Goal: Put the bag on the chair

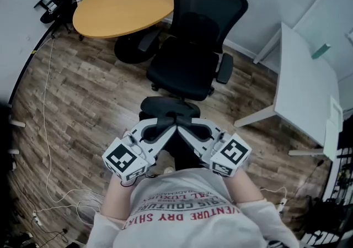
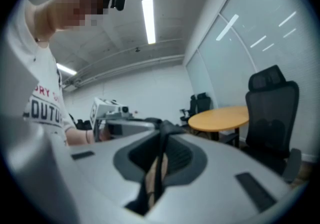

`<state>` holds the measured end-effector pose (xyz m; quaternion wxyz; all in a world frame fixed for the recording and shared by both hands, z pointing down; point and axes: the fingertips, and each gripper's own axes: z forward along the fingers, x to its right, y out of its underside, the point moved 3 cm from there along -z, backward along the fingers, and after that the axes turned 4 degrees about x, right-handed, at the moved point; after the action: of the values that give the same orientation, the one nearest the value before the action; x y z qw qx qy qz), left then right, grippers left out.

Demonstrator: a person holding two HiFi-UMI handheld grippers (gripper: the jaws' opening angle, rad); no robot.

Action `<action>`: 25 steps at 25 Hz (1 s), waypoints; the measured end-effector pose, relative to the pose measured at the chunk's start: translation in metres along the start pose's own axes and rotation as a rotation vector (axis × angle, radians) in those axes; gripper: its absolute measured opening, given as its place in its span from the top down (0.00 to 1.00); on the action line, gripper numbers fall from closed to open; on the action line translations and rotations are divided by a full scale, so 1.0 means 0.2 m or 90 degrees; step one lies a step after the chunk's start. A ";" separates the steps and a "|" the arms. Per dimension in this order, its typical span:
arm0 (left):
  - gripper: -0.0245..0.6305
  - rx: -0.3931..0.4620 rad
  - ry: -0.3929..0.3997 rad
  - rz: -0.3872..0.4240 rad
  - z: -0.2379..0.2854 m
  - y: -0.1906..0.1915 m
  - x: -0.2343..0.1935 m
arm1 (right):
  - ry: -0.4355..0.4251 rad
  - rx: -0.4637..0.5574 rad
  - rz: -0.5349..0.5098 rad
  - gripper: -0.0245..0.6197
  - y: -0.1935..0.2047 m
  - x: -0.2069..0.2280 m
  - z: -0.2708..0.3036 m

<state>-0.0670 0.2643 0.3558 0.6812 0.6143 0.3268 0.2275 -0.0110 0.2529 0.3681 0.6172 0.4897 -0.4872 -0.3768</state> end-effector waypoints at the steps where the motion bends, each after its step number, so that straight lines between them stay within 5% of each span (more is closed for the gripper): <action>1: 0.89 -0.003 -0.005 -0.003 0.03 0.00 -0.06 | -0.008 -0.006 0.002 0.89 0.00 0.05 0.03; 14: 0.89 -0.044 -0.020 -0.013 0.59 0.00 -0.66 | -0.059 -0.040 0.008 0.89 -0.09 0.86 0.26; 25: 0.89 -0.067 0.030 0.014 1.09 -0.11 -1.22 | 0.033 -0.026 -0.002 0.89 -0.28 1.54 0.45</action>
<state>-0.0775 -0.0629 0.3818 0.7021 0.5757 0.3237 0.2660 -0.0226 -0.0712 0.3886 0.6387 0.4873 -0.4623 -0.3753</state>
